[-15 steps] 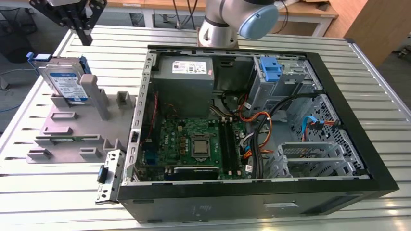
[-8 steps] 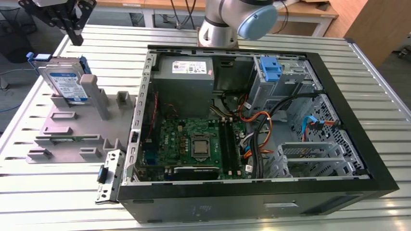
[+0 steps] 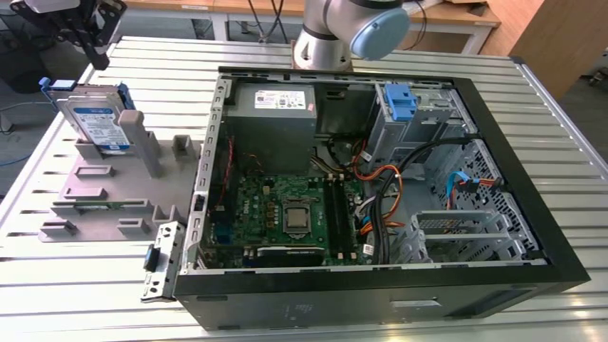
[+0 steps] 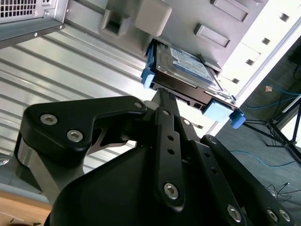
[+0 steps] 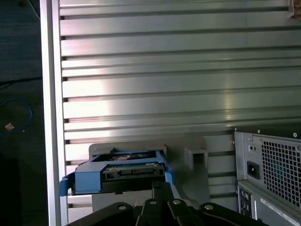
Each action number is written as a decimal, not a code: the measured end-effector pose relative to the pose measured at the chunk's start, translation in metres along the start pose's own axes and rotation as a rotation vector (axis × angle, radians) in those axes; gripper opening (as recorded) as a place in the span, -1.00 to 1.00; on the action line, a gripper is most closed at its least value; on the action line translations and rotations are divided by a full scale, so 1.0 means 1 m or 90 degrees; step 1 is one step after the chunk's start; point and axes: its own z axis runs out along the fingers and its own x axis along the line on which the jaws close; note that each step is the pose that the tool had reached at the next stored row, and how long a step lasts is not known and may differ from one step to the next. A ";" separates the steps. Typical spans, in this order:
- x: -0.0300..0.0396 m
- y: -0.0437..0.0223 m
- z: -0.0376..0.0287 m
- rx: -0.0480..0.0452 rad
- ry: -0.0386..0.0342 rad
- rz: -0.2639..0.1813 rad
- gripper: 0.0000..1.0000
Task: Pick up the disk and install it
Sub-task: 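Reach for the disk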
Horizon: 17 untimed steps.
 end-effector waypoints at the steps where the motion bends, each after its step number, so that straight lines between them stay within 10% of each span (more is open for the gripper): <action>1: 0.0023 -0.0002 0.0005 0.0000 0.0000 0.000 -0.79; 17: 0.0279 -0.0048 0.0103 0.0004 0.0044 0.000 -0.79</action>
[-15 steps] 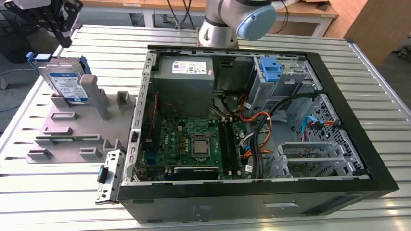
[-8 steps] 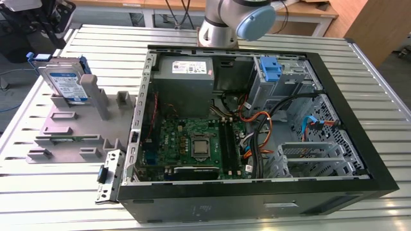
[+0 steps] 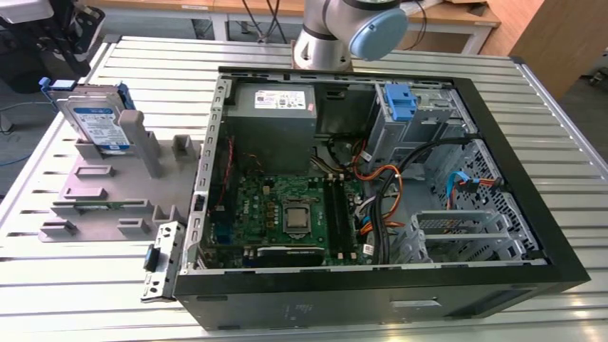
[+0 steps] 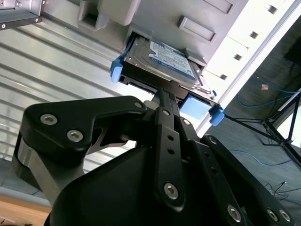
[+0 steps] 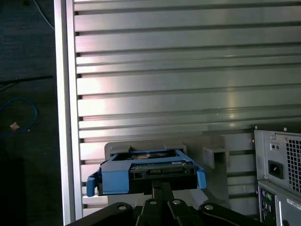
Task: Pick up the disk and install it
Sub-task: 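Reach for the disk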
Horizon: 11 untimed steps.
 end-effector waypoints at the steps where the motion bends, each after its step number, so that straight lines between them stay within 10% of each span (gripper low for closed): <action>1: 0.0011 -0.0004 0.0008 0.0000 0.0007 0.000 -0.79; 11: 0.0024 -0.0007 0.0017 0.0008 0.0016 -0.001 -0.79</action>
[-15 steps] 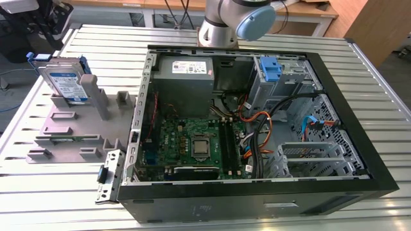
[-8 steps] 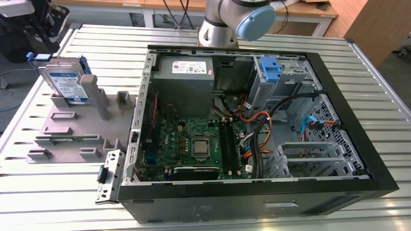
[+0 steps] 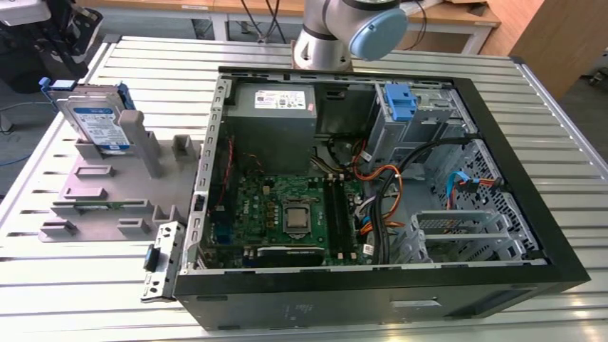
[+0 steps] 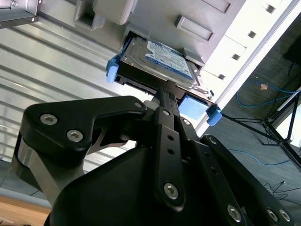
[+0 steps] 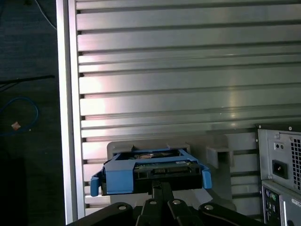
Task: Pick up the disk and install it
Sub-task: 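Reach for the disk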
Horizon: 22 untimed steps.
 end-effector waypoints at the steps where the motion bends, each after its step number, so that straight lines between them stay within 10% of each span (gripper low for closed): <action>1: 0.0000 0.0000 0.0002 0.0000 0.0001 -0.005 -0.79; 9: 0.0016 -0.0037 0.0061 0.0026 0.0113 -0.030 -0.79; 22: 0.0018 -0.0043 0.0109 0.0028 0.0142 -0.029 -0.79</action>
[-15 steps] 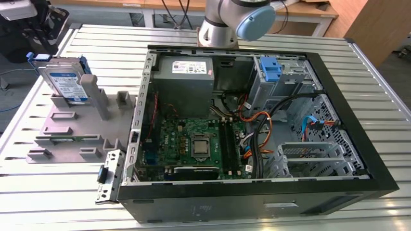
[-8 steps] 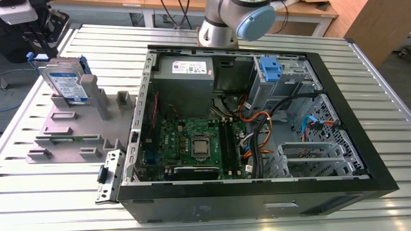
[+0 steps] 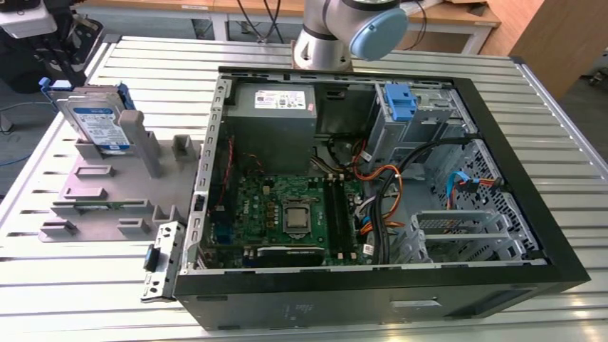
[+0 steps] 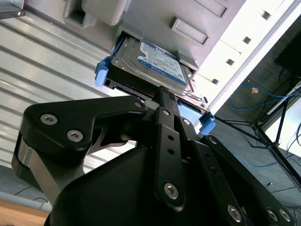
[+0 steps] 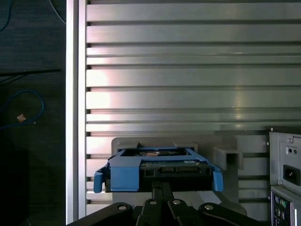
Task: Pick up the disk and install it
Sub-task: 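Reach for the disk, then pick up the disk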
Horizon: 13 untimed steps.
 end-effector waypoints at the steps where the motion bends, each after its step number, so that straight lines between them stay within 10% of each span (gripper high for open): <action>1: 0.0000 0.0000 -0.0006 0.0000 0.0000 0.000 -0.79; 13: 0.0000 0.0001 -0.0033 0.0000 0.0000 0.000 -0.79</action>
